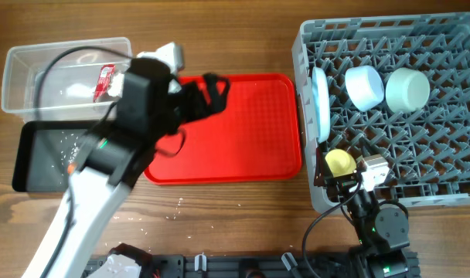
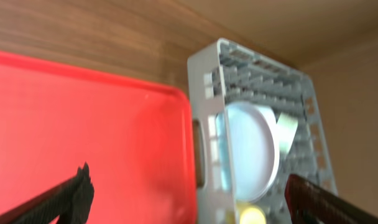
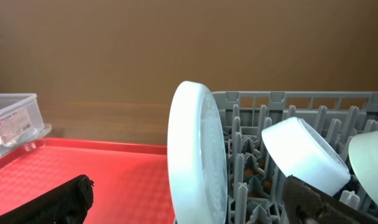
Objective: Sort waste into correct bins and load items into the dishwasher rack
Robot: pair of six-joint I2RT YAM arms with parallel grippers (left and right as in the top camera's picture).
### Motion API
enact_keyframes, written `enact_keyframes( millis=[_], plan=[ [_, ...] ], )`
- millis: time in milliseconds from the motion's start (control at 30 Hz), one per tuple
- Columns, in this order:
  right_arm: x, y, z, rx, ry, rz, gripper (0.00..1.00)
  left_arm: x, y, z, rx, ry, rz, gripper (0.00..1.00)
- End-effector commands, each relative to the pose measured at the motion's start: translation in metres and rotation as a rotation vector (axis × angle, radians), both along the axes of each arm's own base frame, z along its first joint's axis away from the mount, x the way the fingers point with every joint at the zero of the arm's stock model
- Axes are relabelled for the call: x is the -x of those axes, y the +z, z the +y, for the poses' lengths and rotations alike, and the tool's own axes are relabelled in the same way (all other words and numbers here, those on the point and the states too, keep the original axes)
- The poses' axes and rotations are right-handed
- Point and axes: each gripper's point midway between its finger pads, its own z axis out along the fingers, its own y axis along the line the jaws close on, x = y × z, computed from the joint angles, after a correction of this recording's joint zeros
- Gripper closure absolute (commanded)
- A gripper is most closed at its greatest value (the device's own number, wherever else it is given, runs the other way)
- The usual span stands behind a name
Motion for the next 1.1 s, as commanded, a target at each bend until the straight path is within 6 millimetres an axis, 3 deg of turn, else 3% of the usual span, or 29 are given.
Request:
enact_keyframes(
  millis=[0, 133, 267, 400, 500, 533, 700, 867, 1067],
  plan=[
    [0.0, 0.001, -0.001, 0.009, -0.009, -0.009, 0.0, 0.033, 0.04, 0.022, -0.09, -0.058, -0.174, 0.0],
    [0.0, 0.001, -0.001, 0.009, -0.009, -0.009, 0.0, 0.062, 0.051, 0.061, -0.248, 0.002, -0.252, 0.0],
    [0.0, 0.001, -0.001, 0.009, -0.009, -0.009, 0.0, 0.074, 0.042, 0.101, -0.375, 0.146, -0.223, 0.0],
    [0.0, 0.001, -0.001, 0.009, -0.009, -0.009, 0.0, 0.063, 0.023, 0.105, -0.419, 0.176, -0.214, 0.0],
    [0.0, 0.001, -0.001, 0.009, -0.009, -0.009, 0.0, 0.051, 0.018, 0.098, -0.42, 0.122, -0.352, 0.0],
    [0.0, 0.001, -0.001, 0.009, -0.009, -0.009, 0.0, 0.049, 0.004, 0.096, -0.387, 0.074, -0.46, 0.0],
    [0.0, 0.001, -0.001, 0.009, -0.009, -0.009, 0.0, 0.06, -0.043, 0.125, -0.372, 0.178, -0.551, 0.0],
    [0.0, 0.001, -0.001, 0.009, -0.009, -0.009, 0.0, 0.075, -0.06, 0.152, -0.366, 0.317, -0.713, 0.0],
    [0.0, 0.001, -0.001, 0.009, -0.009, -0.009, 0.0, 0.079, -0.113, 0.166, -0.384, 0.367, -0.706, 0.0]
  ],
)
